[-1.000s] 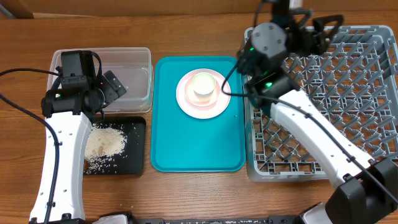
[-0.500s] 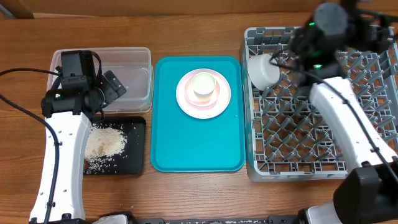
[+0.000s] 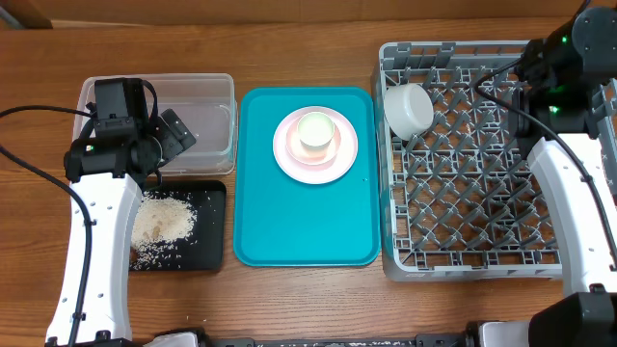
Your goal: Sort waste into correct bins and load items into the dishwasher
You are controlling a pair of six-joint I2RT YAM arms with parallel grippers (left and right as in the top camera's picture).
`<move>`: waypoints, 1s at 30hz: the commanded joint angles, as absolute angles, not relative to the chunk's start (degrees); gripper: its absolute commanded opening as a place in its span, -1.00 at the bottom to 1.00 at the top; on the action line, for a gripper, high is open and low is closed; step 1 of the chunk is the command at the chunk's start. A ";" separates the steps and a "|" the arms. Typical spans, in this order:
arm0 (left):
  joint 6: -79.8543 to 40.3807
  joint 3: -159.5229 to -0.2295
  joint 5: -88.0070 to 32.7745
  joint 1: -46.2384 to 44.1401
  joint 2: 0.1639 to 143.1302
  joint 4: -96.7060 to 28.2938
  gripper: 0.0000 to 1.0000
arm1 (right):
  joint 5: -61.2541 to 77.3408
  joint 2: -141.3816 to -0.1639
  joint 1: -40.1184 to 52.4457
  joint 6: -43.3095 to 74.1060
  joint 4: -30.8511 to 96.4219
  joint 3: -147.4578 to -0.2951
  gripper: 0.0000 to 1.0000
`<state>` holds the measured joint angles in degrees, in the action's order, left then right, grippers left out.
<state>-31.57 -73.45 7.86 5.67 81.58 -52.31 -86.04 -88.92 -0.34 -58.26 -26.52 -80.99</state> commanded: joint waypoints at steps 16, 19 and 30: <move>-32.36 -74.24 7.42 5.72 81.28 -52.07 1.00 | -87.44 -84.49 0.34 -55.72 -32.95 -81.38 1.00; -32.36 -74.24 7.42 5.72 81.28 -52.07 1.00 | -87.42 -84.47 0.30 -55.96 -32.95 -81.38 1.00; -32.36 -74.24 7.42 5.72 81.28 -52.07 1.00 | -88.90 -83.35 3.66 -61.58 -32.95 -81.38 1.00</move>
<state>-31.57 -73.45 7.88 5.67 81.58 -52.29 -88.99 -85.36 1.41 -59.66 -32.60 -80.99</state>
